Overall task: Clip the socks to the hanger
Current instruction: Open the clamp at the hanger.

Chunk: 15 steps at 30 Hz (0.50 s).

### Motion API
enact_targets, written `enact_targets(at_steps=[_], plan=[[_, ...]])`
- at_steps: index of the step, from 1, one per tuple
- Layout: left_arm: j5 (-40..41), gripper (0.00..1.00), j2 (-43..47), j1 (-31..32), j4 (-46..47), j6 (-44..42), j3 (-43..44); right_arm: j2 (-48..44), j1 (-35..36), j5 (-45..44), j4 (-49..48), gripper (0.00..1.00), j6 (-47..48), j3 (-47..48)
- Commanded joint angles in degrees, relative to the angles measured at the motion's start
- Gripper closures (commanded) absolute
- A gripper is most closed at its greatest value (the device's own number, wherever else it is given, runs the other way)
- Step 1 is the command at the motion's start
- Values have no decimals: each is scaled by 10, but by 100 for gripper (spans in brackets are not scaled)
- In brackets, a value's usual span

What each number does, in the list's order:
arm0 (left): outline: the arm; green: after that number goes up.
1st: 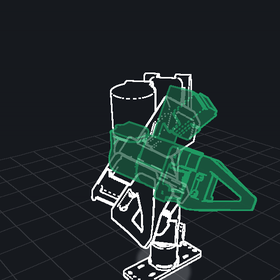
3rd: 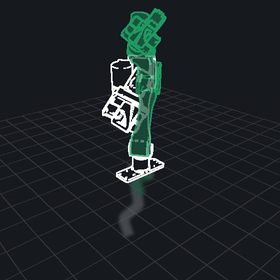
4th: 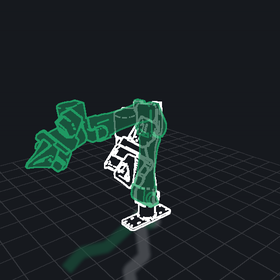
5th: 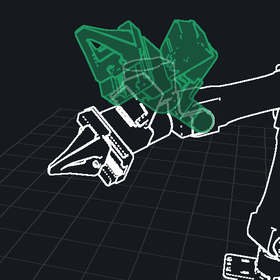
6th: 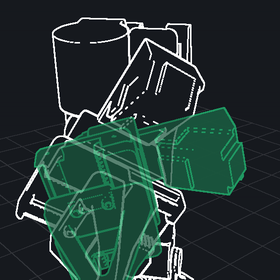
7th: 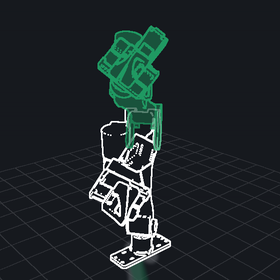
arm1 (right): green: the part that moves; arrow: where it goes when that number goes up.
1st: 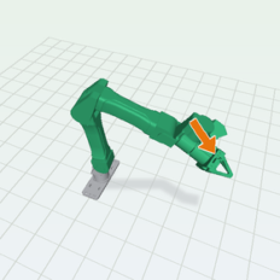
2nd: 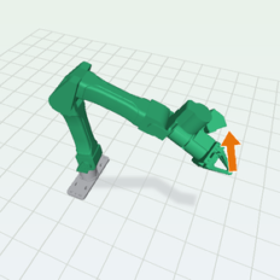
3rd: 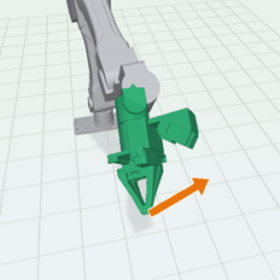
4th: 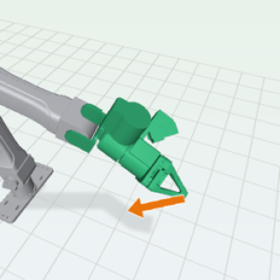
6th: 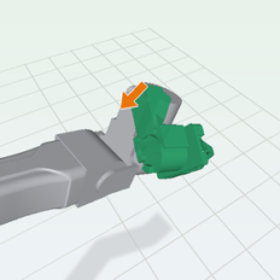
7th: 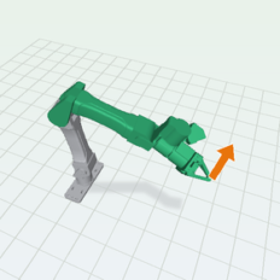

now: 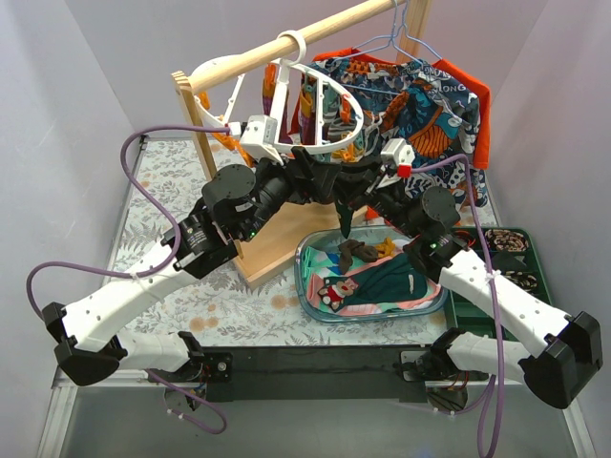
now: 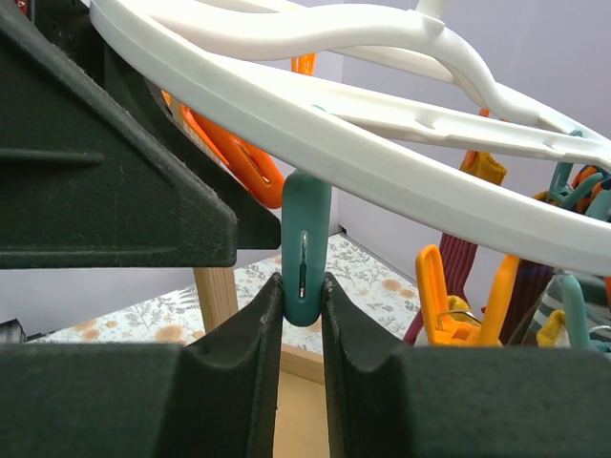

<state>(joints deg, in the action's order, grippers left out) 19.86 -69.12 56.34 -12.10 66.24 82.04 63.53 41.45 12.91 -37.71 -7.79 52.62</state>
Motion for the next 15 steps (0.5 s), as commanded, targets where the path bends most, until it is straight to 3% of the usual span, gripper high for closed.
enact_targets(at_steps=[1, 3, 6, 15], plan=[[33, 31, -4, 6, -11, -26, 24, -9, -5, -2, -37, 81, -1, -8], [40, 31, -2, 7, -12, -26, 23, -10, -7, -1, -37, 91, -2, -10], [48, 31, 0, 9, -12, -26, 23, -12, -7, -1, -36, 99, -1, -17], [69, 30, -5, 11, -25, -33, 12, -4, -9, 31, -3, 99, 44, -40]])
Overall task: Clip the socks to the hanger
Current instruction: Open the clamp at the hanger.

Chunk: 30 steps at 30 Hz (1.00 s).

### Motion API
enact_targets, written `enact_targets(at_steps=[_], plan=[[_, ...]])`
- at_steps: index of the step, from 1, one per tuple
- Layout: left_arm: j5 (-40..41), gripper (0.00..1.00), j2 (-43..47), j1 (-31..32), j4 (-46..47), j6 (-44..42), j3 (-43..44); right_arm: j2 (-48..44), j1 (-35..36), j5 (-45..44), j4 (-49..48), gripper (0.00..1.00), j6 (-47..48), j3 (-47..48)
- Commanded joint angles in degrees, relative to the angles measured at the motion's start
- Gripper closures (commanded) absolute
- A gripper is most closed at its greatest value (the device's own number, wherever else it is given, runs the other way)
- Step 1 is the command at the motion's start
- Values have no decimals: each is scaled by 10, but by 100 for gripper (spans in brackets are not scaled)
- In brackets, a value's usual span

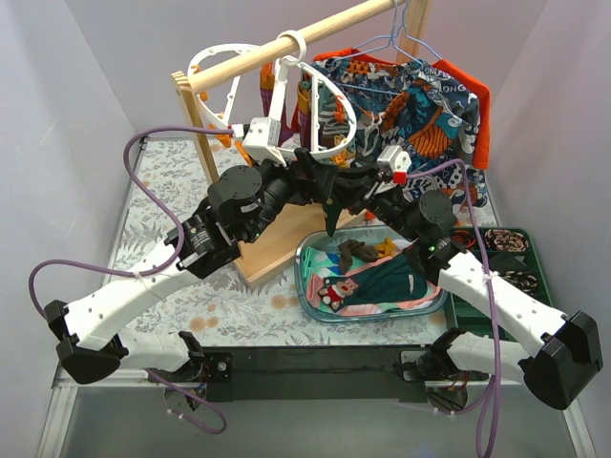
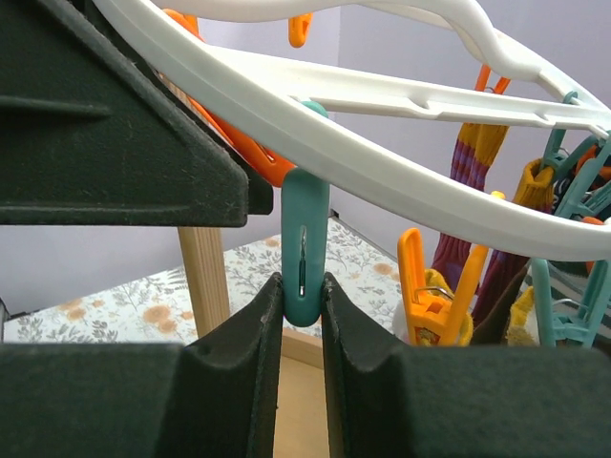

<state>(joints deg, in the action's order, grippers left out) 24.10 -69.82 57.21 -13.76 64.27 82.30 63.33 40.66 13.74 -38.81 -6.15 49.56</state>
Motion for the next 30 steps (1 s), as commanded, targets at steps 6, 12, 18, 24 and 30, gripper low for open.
enact_targets(at_steps=[6, 12, 18, 24, 30], plan=[[75, 32, -8, 4, -13, -17, 1, -1, -4, 29, 27, 99, 46, -10], [47, 35, -30, 3, 42, -57, -4, 3, -9, 60, 30, 99, 26, 7], [25, 41, -1, 2, 181, -101, -75, 0, -18, 89, 32, 99, -8, 19], [-34, 42, 1, -5, 188, -82, -81, -1, -28, 105, 32, 99, -38, 26], [-9, 47, -2, -18, 178, -48, -81, -5, -30, 105, 33, 99, -38, 26]])
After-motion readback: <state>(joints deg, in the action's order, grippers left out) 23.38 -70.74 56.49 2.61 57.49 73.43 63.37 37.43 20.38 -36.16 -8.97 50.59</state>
